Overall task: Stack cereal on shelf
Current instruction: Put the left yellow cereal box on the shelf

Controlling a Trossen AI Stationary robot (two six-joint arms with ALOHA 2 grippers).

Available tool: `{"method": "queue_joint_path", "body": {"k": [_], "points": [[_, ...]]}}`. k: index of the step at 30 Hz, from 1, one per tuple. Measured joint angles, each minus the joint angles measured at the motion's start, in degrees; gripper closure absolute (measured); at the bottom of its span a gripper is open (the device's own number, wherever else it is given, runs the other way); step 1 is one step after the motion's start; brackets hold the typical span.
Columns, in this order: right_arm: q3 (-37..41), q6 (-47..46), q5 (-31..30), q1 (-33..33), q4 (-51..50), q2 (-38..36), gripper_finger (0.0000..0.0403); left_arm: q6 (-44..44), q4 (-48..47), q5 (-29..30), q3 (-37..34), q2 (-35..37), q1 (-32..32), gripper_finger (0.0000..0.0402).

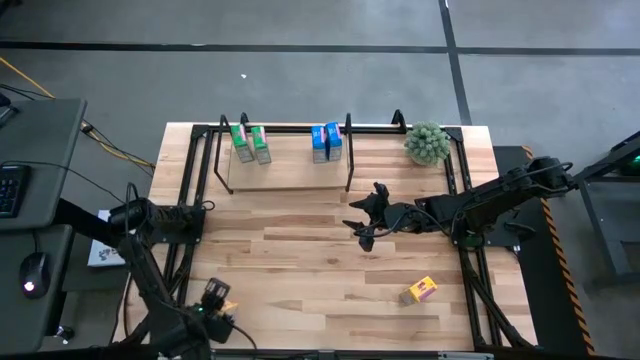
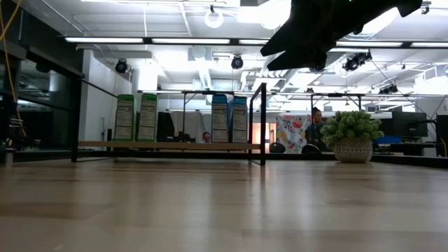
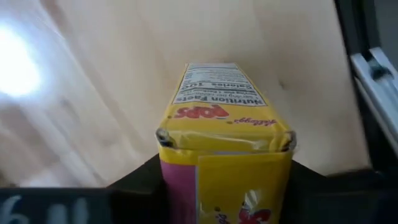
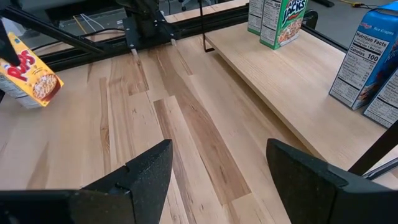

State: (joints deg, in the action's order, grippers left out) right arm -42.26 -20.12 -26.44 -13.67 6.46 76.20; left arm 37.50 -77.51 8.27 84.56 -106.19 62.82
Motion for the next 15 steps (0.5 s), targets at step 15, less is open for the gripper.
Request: {"method": "queue_joint_path", "body": {"k": [15], "points": [[0.0,-0.62,0.01,0.0,-0.14,0.0,0.0151,-29.91,-12.2,30.8,9.91,5.4,-29.01,0.0249]]}}
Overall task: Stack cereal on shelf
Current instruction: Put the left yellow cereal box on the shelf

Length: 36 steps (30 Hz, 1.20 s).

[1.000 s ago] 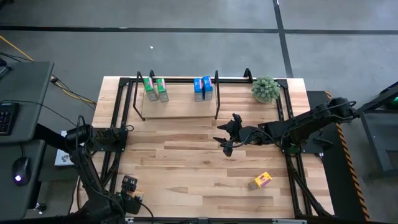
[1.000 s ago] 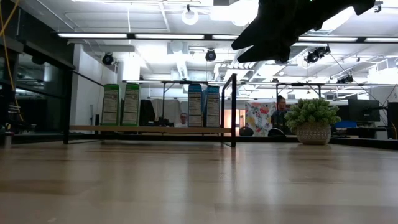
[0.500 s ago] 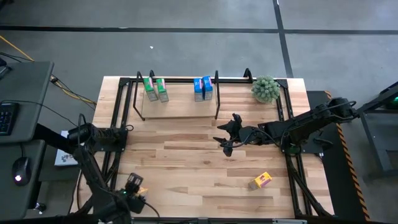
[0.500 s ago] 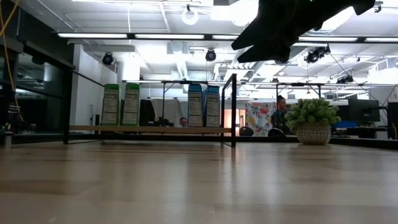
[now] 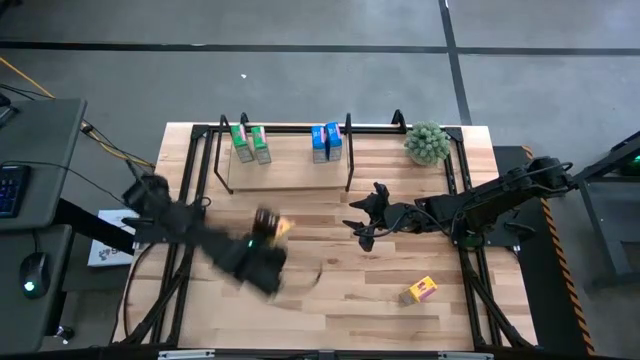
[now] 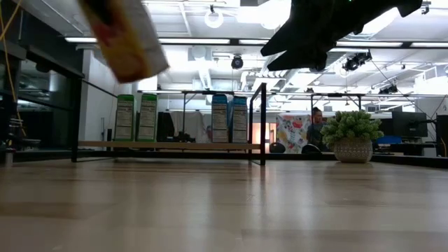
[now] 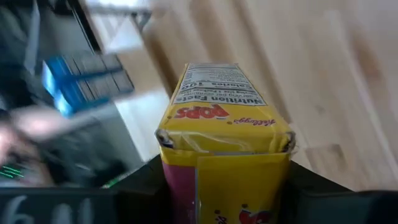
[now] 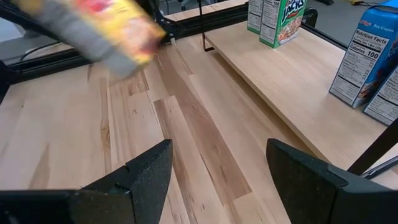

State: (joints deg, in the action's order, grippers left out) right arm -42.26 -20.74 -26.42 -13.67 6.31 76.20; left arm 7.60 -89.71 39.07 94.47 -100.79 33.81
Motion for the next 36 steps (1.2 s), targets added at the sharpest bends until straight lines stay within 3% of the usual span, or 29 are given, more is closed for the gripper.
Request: {"method": "queue_joint_path", "body": {"k": [8,13,19,28,36], "points": [[0.0,0.24,-0.02,0.0,-1.14,0.0,0.0151,-11.06,15.15,-15.61,-4.43,13.09,-27.87,0.0249],[0.0,0.64,-0.04,0.01,-1.08,0.0,0.0151,-15.59,26.45,-21.86,-8.05,15.17,-39.1,0.025],[0.0,0.64,-0.01,0.02,-1.06,0.0,0.0151,-17.11,27.49,-28.38,-8.93,8.77,-44.96,0.025],[0.0,1.58,-0.01,0.02,-1.04,0.0,0.0151,-24.31,26.1,-24.59,-8.93,4.38,-48.54,0.025],[0.01,1.69,-0.01,0.02,-1.01,0.0,0.0151,-24.87,26.59,-26.52,-8.91,2.73,-51.88,0.025]]}}
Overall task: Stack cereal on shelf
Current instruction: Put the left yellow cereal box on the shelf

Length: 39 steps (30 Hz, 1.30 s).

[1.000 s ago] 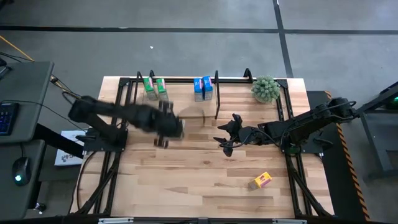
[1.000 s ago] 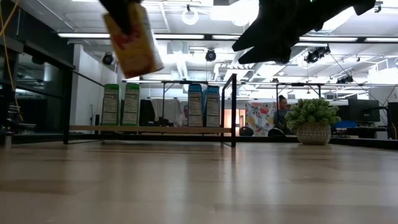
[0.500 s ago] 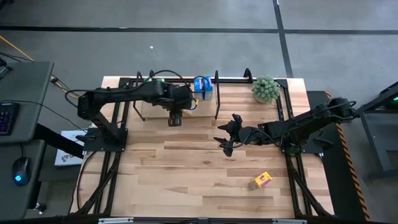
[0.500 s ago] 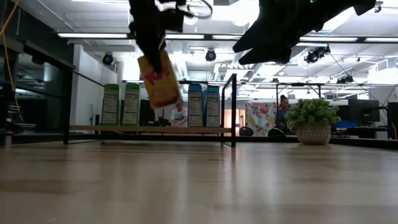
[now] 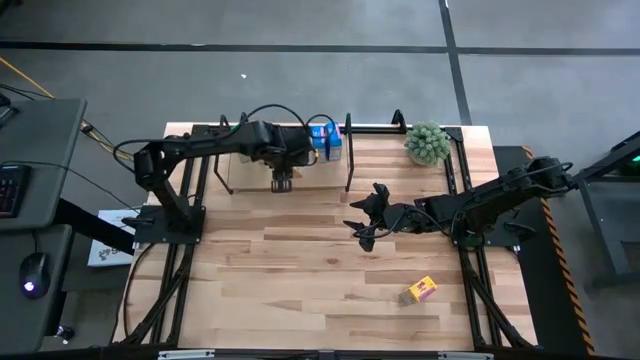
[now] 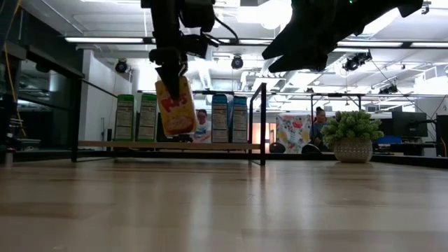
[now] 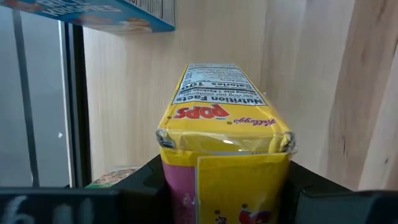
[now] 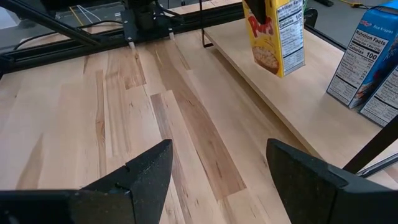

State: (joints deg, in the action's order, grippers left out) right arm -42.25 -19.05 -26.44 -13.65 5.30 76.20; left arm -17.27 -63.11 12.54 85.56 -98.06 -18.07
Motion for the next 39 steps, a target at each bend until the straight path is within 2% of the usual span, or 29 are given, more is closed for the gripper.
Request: {"method": "queue_joint_path", "body": {"k": [6,18,23,34,39], "points": [[0.0,0.0,0.0,0.0,0.0,0.0,0.0151,-0.95,0.01,1.4,0.0,0.11,0.02,0.0243],[-0.01,-0.17,0.0,0.0,0.0,0.0,0.0151,1.52,0.09,0.03,0.0,0.11,0.51,0.0191],[0.0,-0.35,0.0,0.01,0.0,0.0,0.0151,-0.97,0.78,0.11,0.0,0.11,0.64,0.0178],[-0.01,-0.2,0.0,0.02,0.0,0.02,0.0151,-4.31,0.66,10.53,0.04,0.92,0.9,0.0176],[-0.01,-0.04,-0.02,0.04,0.03,0.04,0.0151,-3.91,-0.02,9.08,0.09,2.55,0.82,0.0176]]}}
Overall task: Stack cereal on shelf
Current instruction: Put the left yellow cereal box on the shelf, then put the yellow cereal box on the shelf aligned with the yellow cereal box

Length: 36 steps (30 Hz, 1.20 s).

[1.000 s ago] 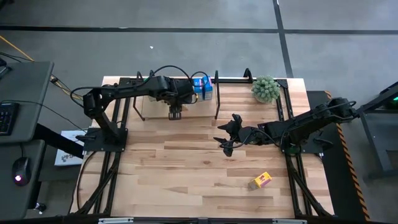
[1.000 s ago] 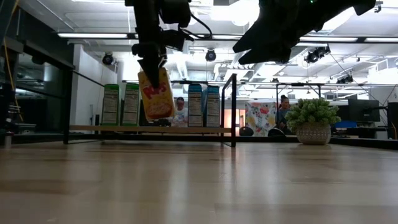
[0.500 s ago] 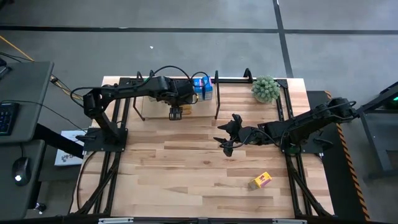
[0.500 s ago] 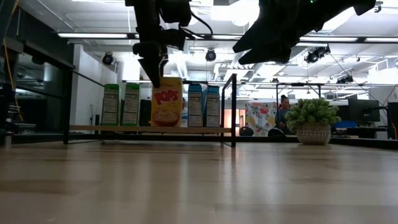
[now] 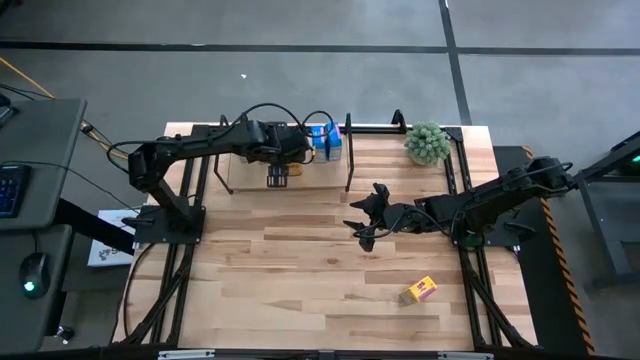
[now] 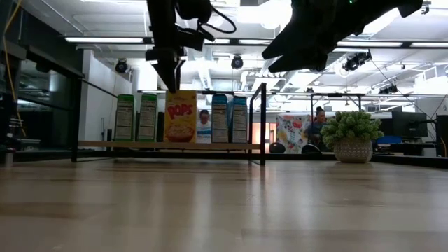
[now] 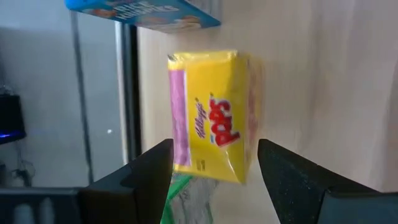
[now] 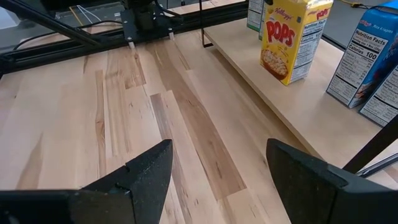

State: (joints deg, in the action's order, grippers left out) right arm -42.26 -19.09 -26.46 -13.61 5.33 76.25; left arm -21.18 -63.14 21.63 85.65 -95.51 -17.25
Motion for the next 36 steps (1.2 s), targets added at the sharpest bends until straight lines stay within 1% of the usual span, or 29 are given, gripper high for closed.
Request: {"method": "queue_joint_path", "body": {"k": [6,11,14,16,19,21,24,28,30,32,34,36], "points": [[0.02,0.07,0.0,0.11,-0.03,0.0,0.0151,0.04,-0.31,-0.46,-0.02,1.33,0.45,0.0176],[0.0,1.05,-0.07,0.11,-0.03,0.0,0.0151,1.83,-0.96,-0.63,-0.04,5.76,2.03,0.0176],[0.0,1.56,-0.09,0.11,-0.02,0.0,0.0151,5.37,-1.18,-0.68,-0.02,9.98,3.56,0.0176],[0.0,1.59,-0.09,0.11,-0.01,0.0,0.0151,9.94,-1.25,-1.47,-0.04,13.29,4.64,0.0176],[0.01,1.6,-0.11,0.11,0.0,0.0,0.0151,16.99,-0.91,-6.66,-0.39,18.43,6.88,0.0178],[0.0,1.62,-0.13,0.11,0.03,0.0,0.0151,20.84,1.86,-9.3,-2.75,22.23,9.29,0.0184],[0.0,2.56,-0.05,0.11,0.4,0.0,0.0151,25.75,9.33,-8.41,-10.07,28.41,14.95,0.0205],[0.01,2.79,-0.02,0.11,1.69,0.0,0.0151,28.33,24.23,-3.15,-25.39,37.12,23.89,0.0249],[0.0,3.69,0.17,0.11,2.58,0.0,0.0151,28.94,34.21,0.8,-33.85,40.72,28.06,0.0276],[0.0,4.62,0.17,0.11,3.31,0.0,0.0151,27.47,45.71,3.69,-42.02,43.65,31.33,0.0305],[0.0,5.3,0.17,0.11,4.64,0.0,0.0151,25.15,57.76,5.38,-49.02,45.59,33.62,0.0336],[0.0,5.67,0.2,0.11,6.23,0.0,0.0151,22.98,69.7,5.84,-54.57,46.62,35.19,0.0369]]}}
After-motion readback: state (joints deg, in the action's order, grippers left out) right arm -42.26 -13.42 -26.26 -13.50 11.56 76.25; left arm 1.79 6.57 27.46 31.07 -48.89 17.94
